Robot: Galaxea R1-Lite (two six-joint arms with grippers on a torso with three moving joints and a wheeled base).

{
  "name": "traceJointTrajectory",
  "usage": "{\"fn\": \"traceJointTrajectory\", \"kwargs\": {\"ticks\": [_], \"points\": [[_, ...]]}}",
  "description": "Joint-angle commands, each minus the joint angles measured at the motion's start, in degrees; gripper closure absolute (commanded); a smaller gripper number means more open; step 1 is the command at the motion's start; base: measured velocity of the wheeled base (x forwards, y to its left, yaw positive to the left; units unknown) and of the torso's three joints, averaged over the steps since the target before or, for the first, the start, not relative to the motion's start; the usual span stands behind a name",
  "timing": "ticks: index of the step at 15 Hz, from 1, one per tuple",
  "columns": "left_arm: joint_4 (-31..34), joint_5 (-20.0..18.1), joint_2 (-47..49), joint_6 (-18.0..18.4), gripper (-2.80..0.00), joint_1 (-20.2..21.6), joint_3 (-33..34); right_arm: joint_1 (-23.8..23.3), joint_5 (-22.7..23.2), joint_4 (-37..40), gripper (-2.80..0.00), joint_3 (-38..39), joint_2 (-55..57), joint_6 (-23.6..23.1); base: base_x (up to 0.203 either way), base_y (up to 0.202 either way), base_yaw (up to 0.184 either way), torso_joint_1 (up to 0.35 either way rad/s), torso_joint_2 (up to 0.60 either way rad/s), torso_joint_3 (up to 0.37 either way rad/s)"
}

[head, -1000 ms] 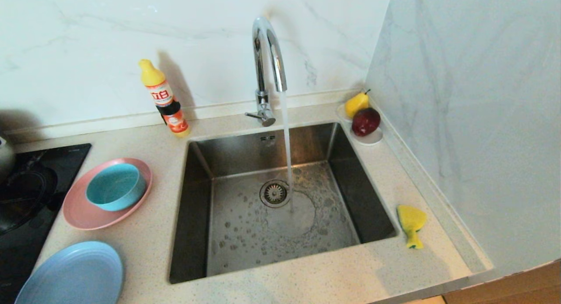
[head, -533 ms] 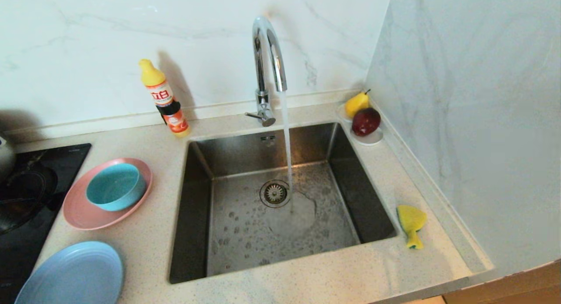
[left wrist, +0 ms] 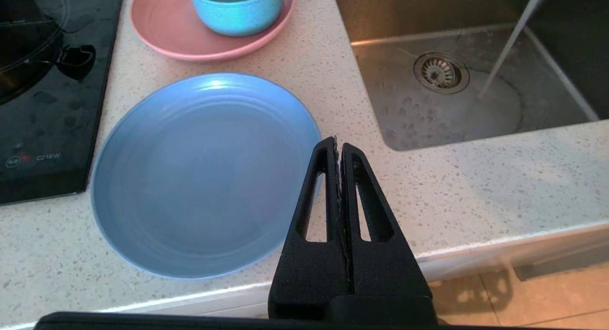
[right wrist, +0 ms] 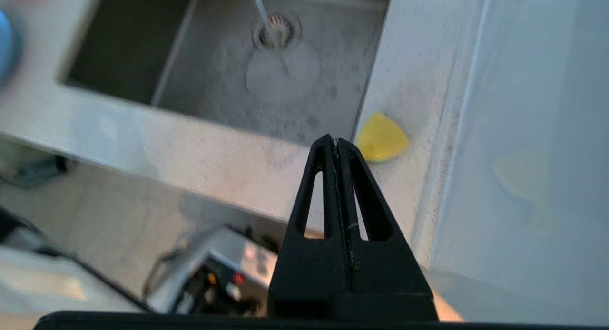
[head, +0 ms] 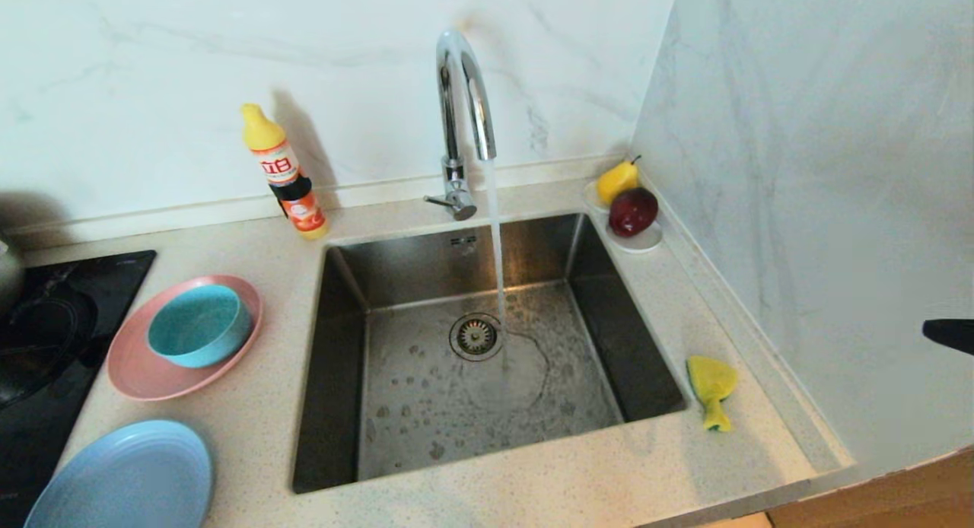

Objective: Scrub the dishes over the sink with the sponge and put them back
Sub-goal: Pick up a bowl and the sponge

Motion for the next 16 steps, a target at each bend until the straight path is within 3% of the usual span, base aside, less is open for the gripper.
{"fn": "traceJointTrajectory", "kwargs": {"ticks": [1, 8, 10, 16], "points": [[0.0, 0.0, 0.2, 0.0, 0.00, 0.0, 0.0, 6.1, -7.3, -0.7, 0.00, -0.4, 7.1, 0.0, 0.000, 0.000, 0.000, 0.000, 0.00, 0.000], [0.0, 0.0, 0.2, 0.0, 0.00, 0.1, 0.0, 9.5, -15.3, -1.1, 0.00, -1.5, 11.9, 0.6, 0.000, 0.000, 0.000, 0.000, 0.00, 0.000], [0.0, 0.0, 0.2, 0.0, 0.00, 0.0, 0.0, 12.0, -20.5, -1.0, 0.00, -1.4, 13.4, 1.3, 0.000, 0.000, 0.000, 0.000, 0.00, 0.000], [0.1, 0.0, 0.2, 0.0, 0.00, 0.0, 0.0, 21.6, -34.2, -1.1, 0.00, -1.6, 22.4, 14.1, 0.000, 0.000, 0.000, 0.000, 0.00, 0.000]]}}
